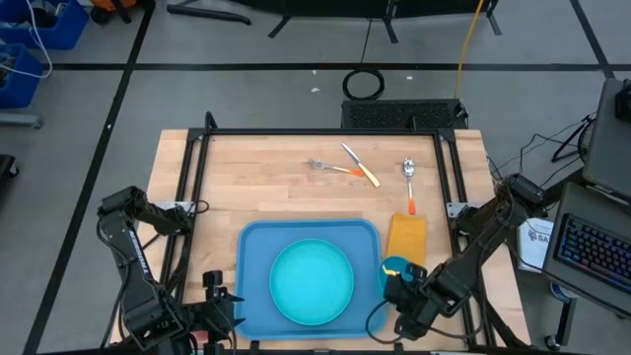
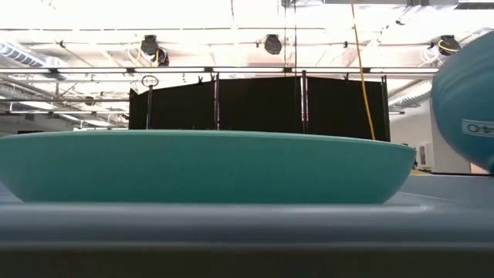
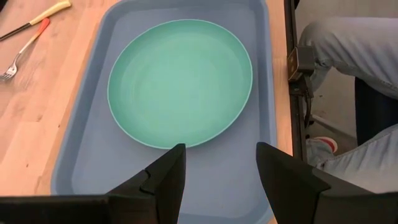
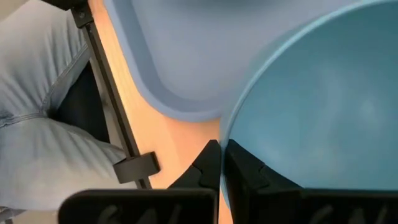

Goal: Set up tray
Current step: Put the blue bowl on top of the green plate

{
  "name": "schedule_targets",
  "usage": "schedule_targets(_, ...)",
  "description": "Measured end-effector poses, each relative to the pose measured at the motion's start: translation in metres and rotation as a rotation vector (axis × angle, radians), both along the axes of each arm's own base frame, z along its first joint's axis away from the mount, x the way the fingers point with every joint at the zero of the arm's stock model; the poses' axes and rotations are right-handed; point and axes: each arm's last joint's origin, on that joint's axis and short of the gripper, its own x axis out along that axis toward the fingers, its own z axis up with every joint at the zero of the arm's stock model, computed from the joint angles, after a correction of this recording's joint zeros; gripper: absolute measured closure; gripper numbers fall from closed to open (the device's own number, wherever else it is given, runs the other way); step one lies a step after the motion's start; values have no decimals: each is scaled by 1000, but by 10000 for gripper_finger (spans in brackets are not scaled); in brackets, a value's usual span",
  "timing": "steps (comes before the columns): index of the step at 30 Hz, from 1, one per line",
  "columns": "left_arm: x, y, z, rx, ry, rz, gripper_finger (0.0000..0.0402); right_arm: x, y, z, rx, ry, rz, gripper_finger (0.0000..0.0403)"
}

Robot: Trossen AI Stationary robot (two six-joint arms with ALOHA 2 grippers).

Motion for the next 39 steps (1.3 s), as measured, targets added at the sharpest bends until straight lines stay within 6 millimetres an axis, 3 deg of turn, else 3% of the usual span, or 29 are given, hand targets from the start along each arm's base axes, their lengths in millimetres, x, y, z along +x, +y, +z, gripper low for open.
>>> schedule_targets(4,0,0,0,1,0,0,202,2,-4,7,-41,0,13,401)
schedule_targets(10,0,0,0,1,-1,0,202,11,-5,38,-123,-129,73,401)
schedule_targets(17,0,0,0,11,-8,-3,202,31,-12,58,-254,-305,301,402)
schedule_targets(22,0,0,0,10,-8,-3,202,54,-18,55,-355,-392,515,402)
schedule_targets(27,0,0,0,10,-8,-3,202,77,-27,40,-378,-371,700,402)
schedule_targets(33,0,0,0,11,-7,-3,202,101,-38,24,-356,-339,797,402)
schedule_targets(39,-1,0,0,16,-5,-5,202,125,-34,17,-326,-280,880,403)
